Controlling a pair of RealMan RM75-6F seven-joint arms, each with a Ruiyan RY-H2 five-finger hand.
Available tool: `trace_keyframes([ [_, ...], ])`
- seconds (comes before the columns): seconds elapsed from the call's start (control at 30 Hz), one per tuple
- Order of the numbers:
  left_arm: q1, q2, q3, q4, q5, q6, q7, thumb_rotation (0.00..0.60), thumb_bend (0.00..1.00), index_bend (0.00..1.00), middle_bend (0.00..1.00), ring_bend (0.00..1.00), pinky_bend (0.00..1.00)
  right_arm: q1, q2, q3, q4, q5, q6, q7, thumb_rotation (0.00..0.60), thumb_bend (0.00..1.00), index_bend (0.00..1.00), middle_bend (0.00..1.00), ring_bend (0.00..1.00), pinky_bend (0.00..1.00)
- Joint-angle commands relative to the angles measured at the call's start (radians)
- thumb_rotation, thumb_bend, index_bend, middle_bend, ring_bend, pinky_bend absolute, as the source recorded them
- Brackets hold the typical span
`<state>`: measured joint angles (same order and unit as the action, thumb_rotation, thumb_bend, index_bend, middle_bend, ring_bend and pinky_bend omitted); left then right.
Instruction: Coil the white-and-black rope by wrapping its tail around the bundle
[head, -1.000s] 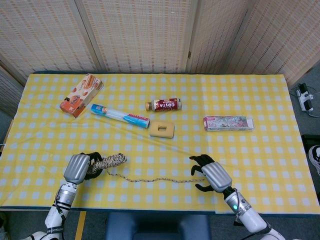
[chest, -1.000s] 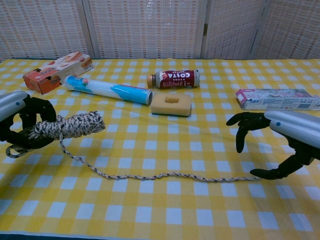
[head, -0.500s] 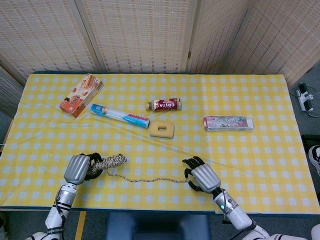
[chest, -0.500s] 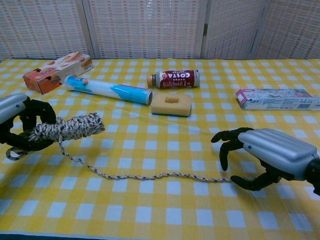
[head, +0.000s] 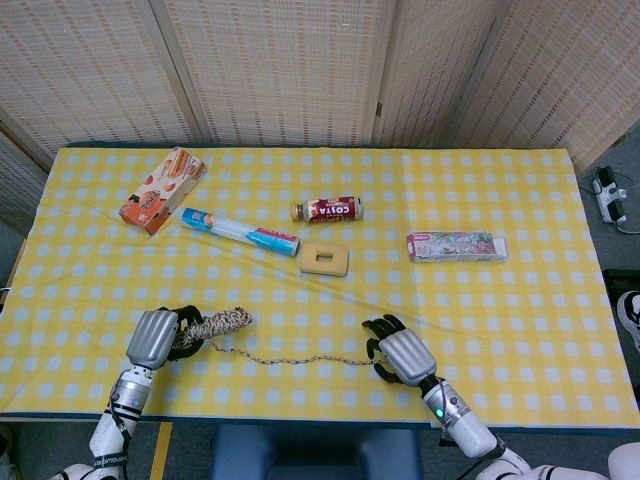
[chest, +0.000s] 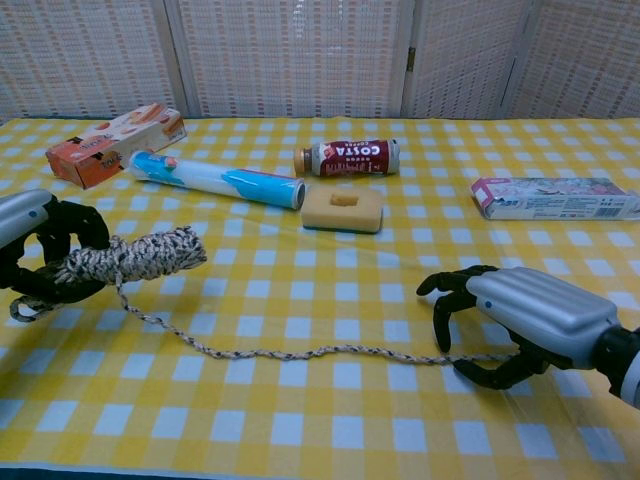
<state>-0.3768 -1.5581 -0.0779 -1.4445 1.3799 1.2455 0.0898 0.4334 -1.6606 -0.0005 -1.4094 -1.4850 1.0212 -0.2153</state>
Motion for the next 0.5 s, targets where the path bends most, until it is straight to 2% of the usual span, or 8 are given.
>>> trace_keyframes([
  [0.03, 0.0, -0.001, 0.0, 0.002, 0.0, -0.001, -0.002, 0.6, 0.75, 0.8, 0.75, 0.67, 0.55, 0.002, -0.005, -0.001, 0.005, 0.003, -0.002, -0.003, 0.6, 0.43, 0.53, 0.18, 0.15, 0.11],
  [0.5, 0.007, -0.001, 0.002, 0.014, 0.001, -0.004, -0.014, 0.6, 0.75, 0.79, 0.75, 0.67, 0.55, 0.01, -0.023, -0.002, 0.016, 0.031, -0.01, -0.014, 0.6, 0.45, 0.56, 0.19, 0.16, 0.11],
])
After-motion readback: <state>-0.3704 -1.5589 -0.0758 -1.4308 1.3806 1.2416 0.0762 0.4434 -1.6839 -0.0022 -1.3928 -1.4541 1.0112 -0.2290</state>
